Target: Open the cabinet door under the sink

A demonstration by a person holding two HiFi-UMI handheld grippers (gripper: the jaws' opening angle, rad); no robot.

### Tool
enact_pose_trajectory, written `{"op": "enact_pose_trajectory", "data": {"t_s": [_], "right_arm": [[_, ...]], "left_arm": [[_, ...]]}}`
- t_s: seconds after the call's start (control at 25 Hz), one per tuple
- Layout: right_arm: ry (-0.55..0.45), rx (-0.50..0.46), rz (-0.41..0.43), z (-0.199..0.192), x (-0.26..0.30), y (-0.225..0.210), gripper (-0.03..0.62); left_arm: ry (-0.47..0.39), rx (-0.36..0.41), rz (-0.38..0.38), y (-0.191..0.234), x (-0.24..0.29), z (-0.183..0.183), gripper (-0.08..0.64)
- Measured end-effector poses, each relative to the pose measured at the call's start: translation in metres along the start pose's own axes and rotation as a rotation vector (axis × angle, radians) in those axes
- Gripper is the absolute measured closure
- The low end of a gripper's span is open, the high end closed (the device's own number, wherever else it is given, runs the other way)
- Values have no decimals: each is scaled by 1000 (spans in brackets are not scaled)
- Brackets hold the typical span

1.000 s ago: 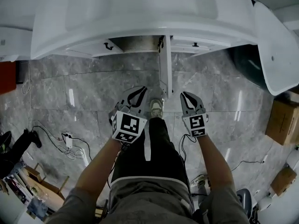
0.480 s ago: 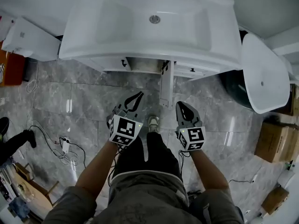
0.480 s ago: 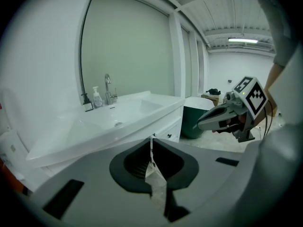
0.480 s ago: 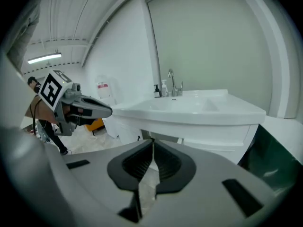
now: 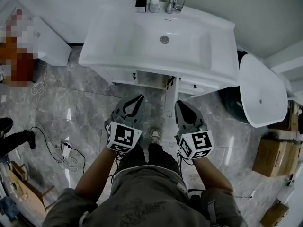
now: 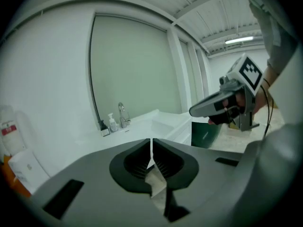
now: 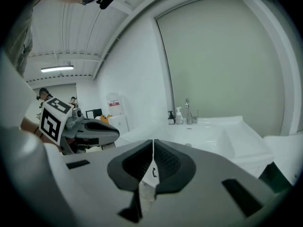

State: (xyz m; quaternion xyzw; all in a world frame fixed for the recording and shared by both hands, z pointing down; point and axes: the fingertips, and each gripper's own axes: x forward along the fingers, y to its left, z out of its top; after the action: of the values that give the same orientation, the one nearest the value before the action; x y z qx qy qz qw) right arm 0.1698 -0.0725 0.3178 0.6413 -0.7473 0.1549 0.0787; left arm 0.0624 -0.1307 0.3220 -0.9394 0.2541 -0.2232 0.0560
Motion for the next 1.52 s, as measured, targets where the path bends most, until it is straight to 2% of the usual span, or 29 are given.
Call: {"op": "enact_pose_trajectory", "data": {"t_s": [0.12, 0.2, 0.4, 0.64, 0.76, 0.84, 1.04, 1.52], "right_arm": [[-52, -18, 16, 38, -4, 13, 560], [-84, -50, 25, 61, -9, 22, 560], [-145, -145, 42, 108, -23, 43, 560], [-256, -146, 77, 172, -49, 63, 560], [-299, -142, 100, 192, -62, 73, 560], [-318, -133, 112, 202, -70, 78, 560], [-340, -55, 165, 220, -89, 89, 560], [-345, -83, 141, 217, -96, 95, 560]], "left_arm": [[-24, 86, 11, 5, -15, 16, 532], [-43, 100, 8, 8, -26, 26, 532], [-93, 66, 7, 21, -54, 58, 532], [-181, 5, 31, 45, -85, 106, 532], [-218, 17, 53, 53, -102, 123, 532], [-246, 25, 65, 57, -112, 135, 532], [-281, -12, 59, 62, -136, 152, 532], [-305, -40, 73, 67, -154, 161, 532]]}}
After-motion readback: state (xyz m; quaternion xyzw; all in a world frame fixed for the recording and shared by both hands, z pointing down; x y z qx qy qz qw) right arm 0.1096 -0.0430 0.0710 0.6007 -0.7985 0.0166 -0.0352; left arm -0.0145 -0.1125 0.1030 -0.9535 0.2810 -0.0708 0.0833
